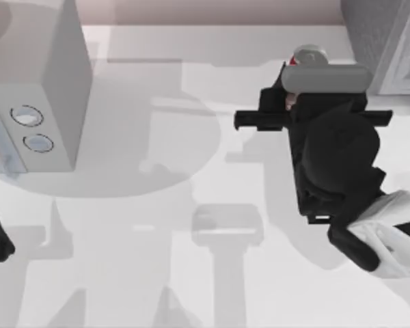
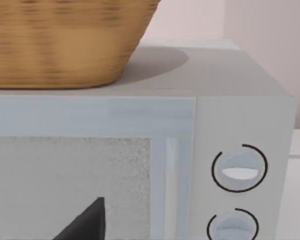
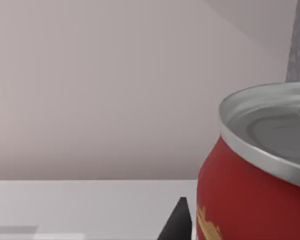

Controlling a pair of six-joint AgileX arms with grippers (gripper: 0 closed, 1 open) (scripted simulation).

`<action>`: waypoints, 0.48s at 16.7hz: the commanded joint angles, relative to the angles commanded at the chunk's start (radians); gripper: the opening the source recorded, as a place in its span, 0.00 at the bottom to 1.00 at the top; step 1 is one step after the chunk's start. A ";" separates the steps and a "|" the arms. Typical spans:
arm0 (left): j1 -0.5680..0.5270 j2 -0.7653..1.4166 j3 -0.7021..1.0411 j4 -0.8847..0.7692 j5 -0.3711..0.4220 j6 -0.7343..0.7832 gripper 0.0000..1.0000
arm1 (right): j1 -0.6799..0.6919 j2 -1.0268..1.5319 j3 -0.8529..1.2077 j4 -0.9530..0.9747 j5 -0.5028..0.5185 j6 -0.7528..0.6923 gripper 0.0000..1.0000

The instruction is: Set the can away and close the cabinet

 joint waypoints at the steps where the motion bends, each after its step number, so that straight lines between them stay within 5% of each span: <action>1: 0.000 0.000 0.000 0.000 0.000 0.000 1.00 | -0.008 -0.019 -0.008 -0.012 -0.008 0.000 0.00; 8: 0.000 0.000 0.000 0.000 0.000 0.000 1.00 | -0.158 -0.382 -0.155 -0.236 -0.161 -0.004 0.00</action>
